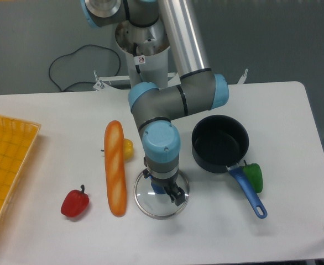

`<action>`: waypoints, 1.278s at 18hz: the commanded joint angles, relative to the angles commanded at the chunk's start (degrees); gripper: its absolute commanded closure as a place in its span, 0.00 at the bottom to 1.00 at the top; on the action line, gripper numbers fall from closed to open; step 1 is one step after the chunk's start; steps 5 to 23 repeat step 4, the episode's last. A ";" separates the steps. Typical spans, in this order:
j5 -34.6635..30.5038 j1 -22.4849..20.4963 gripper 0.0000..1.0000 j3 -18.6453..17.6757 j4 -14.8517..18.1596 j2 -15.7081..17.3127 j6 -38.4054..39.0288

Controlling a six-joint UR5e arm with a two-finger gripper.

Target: Place the lid on the table

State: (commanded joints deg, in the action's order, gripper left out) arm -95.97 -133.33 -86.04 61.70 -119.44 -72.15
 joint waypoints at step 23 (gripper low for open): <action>-0.18 0.09 0.00 -0.26 -0.18 0.09 -0.09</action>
